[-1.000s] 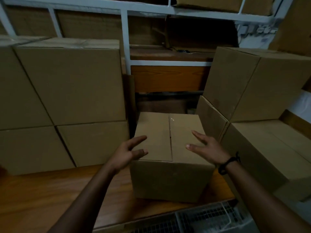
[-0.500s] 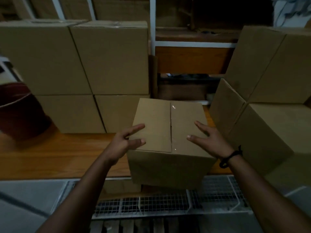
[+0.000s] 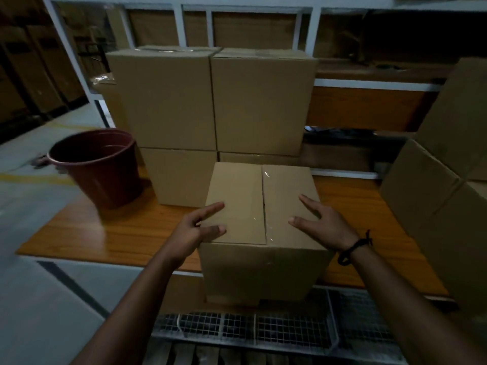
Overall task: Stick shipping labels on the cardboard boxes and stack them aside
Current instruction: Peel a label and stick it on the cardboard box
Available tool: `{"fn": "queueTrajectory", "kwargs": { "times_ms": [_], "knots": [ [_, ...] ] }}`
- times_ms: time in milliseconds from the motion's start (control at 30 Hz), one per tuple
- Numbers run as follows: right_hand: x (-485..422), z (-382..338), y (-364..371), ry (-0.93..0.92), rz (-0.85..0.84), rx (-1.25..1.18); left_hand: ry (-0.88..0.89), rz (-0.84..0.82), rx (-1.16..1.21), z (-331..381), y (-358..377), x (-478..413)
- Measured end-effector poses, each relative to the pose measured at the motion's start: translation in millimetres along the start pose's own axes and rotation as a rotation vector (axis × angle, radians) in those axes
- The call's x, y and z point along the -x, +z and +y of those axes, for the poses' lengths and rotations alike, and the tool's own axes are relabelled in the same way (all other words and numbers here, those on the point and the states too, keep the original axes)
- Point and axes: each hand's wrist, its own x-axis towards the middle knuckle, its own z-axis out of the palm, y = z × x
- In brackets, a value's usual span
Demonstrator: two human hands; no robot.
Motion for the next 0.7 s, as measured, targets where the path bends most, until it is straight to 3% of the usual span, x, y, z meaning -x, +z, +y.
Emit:
{"fn": "queueTrajectory", "kwargs": {
  "times_ms": [333,567,700],
  "knots": [
    [-34.0,-43.7,65.7,0.049,0.018,-0.005,0.007,-0.055,0.004,-28.3,-88.3,-16.7],
    [-48.3,-54.0,69.6,0.094,0.015,-0.058,0.046,-0.062,-0.042,-33.4,-96.4,-31.6],
    [-38.3,-47.7,66.4,0.064,0.105,-0.382,0.084,-0.004,0.008,-37.0,-96.6,-28.2]
  ]
}}
